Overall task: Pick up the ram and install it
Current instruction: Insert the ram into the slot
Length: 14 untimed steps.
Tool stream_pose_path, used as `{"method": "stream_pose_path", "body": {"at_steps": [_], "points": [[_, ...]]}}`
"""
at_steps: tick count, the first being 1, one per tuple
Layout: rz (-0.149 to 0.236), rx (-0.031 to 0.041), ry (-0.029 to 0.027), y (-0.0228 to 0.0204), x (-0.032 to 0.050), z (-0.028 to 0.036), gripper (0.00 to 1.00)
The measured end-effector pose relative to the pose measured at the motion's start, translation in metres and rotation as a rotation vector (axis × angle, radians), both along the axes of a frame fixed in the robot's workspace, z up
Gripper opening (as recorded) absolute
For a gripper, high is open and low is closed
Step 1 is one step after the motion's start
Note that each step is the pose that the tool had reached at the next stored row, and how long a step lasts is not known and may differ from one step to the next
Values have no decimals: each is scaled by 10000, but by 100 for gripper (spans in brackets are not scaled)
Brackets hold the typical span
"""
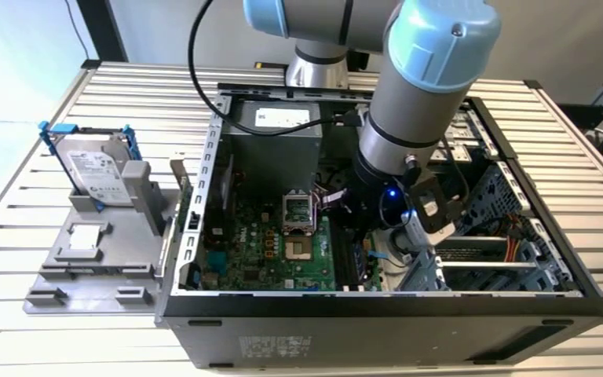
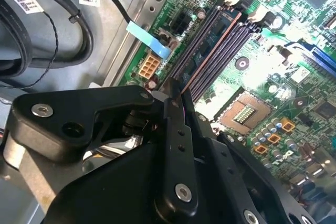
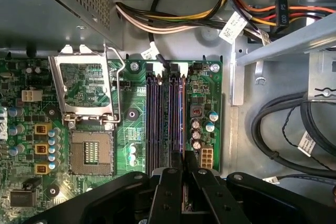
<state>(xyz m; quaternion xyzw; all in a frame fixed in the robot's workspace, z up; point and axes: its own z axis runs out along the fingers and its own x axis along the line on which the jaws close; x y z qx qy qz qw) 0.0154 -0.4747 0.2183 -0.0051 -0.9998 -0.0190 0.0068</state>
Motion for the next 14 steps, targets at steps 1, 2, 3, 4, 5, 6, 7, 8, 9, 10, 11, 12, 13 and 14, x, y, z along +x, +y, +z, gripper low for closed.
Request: {"method": "stream_pose_path", "body": {"at_steps": [1, 2, 3, 4, 5, 6, 7, 8, 9, 10, 11, 12, 13, 14], "points": [[0, -2, 0, 1, 0, 1, 0], [0, -2, 1, 3, 3, 1, 0], [2, -2, 1, 5, 8, 1, 0], [1, -4, 2, 5, 9, 0, 0], [-1, 4, 0, 5, 9, -4, 0], [-1, 23, 1, 5, 9, -10, 0], [-1, 40, 1, 5, 10, -16, 0], [1, 52, 1, 6, 11, -21, 0], [0, 60, 0, 5, 10, -26, 0], [0, 62, 1, 5, 10, -27, 0], [0, 63, 1, 5, 10, -27, 0], [0, 65, 1, 6, 10, -27, 0], [0, 67, 0, 6, 11, -28, 0], [0, 67, 0, 6, 10, -28, 0]]}}
